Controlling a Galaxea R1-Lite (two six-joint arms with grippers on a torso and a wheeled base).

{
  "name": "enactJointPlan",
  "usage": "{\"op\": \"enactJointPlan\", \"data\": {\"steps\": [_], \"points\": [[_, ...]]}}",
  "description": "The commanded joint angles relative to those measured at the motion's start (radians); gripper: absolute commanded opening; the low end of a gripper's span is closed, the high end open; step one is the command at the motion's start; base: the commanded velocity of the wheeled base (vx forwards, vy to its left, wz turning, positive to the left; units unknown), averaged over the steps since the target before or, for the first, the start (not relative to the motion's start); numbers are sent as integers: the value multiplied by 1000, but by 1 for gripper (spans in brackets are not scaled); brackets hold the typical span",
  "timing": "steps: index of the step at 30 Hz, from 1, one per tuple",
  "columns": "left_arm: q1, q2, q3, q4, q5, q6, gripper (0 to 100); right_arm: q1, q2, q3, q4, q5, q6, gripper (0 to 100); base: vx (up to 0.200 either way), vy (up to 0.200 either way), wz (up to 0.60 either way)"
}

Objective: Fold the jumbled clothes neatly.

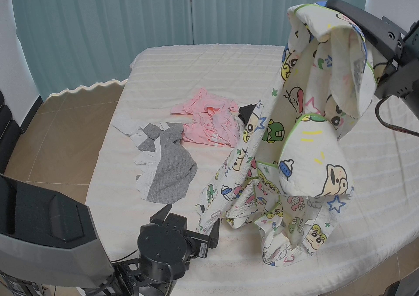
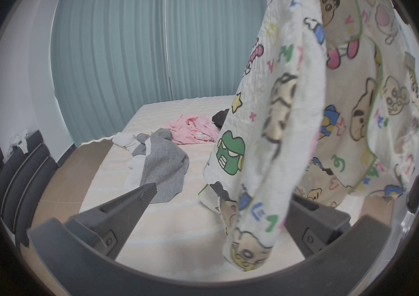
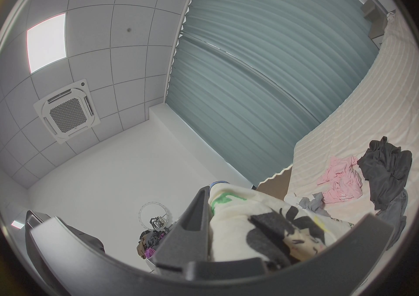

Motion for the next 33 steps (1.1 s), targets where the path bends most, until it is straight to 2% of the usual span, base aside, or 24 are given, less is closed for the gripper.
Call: {"op": "enactJointPlan", "data": {"steps": [1,4,11,18,25,26,33], "points": [[9,-4,14,-78,-111,3,100,-3,1,2,1,0,0,0,0,0,0],[23,14,13,-109,-211,6,100,-3,1,2,0,0,0,0,0,0,0],[69,79,-35,-112,-365,3,100,-3,7,1,1,2,0,0,0,0,0],[61,113,-107,-112,-374,2,100,-3,7,1,0,2,0,0,0,0,0],[37,129,-90,-112,-374,-5,100,-3,5,1,0,2,0,0,0,0,0],[35,131,-90,-112,-374,-6,0,-4,5,1,0,0,0,0,0,0,0],[35,149,-90,-112,-375,-47,0,-7,-2,2,0,0,1,0,0,0,0]]}}
